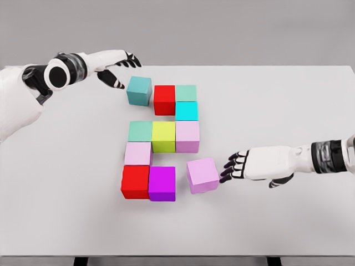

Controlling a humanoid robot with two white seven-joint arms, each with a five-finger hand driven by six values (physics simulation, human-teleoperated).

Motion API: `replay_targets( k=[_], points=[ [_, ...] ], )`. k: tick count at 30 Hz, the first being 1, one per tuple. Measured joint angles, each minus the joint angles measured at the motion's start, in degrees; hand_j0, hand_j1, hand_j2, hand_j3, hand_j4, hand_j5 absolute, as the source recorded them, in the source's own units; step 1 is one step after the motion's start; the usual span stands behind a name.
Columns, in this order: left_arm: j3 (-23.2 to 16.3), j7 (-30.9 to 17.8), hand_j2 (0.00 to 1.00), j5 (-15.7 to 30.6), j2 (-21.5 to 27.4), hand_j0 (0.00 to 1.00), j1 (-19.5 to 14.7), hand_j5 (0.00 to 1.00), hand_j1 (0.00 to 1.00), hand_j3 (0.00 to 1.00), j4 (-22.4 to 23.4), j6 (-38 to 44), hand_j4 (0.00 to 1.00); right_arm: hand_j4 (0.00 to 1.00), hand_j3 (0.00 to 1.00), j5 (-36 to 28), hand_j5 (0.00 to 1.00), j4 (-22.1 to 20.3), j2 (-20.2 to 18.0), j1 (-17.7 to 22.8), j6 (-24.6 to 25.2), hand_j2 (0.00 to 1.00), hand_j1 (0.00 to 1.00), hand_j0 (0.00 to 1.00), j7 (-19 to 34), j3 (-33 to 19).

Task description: Assemble the squares on the desktop into the number 2

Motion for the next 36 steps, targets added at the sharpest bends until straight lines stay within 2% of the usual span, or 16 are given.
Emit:
replay_targets(
  k=[3,6,12,17,21,25,31,36],
  points=[
    [0.0,0.0,0.98,0.1,-2.2,0.98,0.1,0.98,0.98,0.98,3.6,-0.2,0.98,1.00,1.00,0.0,1.00,0.1,-1.1,-0.2,0.0,1.00,1.00,1.00,0.0,-0.5],
    [-0.1,0.0,1.00,0.1,-3.0,1.00,0.2,1.00,1.00,1.00,5.1,-0.3,1.00,1.00,1.00,0.1,1.00,1.2,-1.5,0.0,0.0,1.00,1.00,1.00,0.0,-2.8],
    [-2.9,-0.5,1.00,0.1,-3.3,1.00,0.3,1.00,1.00,1.00,5.8,-0.6,1.00,1.00,1.00,2.8,1.00,7.3,4.3,-2.5,0.0,1.00,1.00,1.00,0.0,-4.8],
    [-3.7,-2.9,1.00,0.2,-3.1,1.00,0.2,1.00,1.00,1.00,5.9,-0.6,1.00,1.00,1.00,3.4,1.00,11.2,6.3,-3.8,0.0,1.00,1.00,1.00,0.0,-4.9],
    [-3.7,-5.2,1.00,0.4,-2.8,1.00,0.0,1.00,1.00,1.00,5.8,-0.6,1.00,1.00,1.00,4.3,1.00,12.3,7.1,-4.0,0.0,1.00,1.00,1.00,0.0,-3.4],
    [-3.7,-7.6,1.00,0.8,-2.7,1.00,-0.5,1.00,1.00,1.00,5.6,-0.7,1.00,1.00,1.00,4.9,1.00,11.2,6.2,-3.9,0.0,1.00,1.00,1.00,0.0,-1.4],
    [-3.7,-10.6,1.00,1.6,-2.6,1.00,-0.9,1.00,1.00,1.00,4.8,-0.7,1.00,1.00,1.00,6.0,1.00,4.3,3.9,-3.6,0.0,1.00,1.00,1.00,0.0,2.9],
    [-3.6,-11.8,1.00,1.9,-2.4,1.00,-1.0,1.00,1.00,1.00,4.7,-0.6,1.00,1.00,1.00,6.8,1.00,1.2,3.6,-3.6,0.0,1.00,1.00,1.00,0.0,5.0]
  ],
)
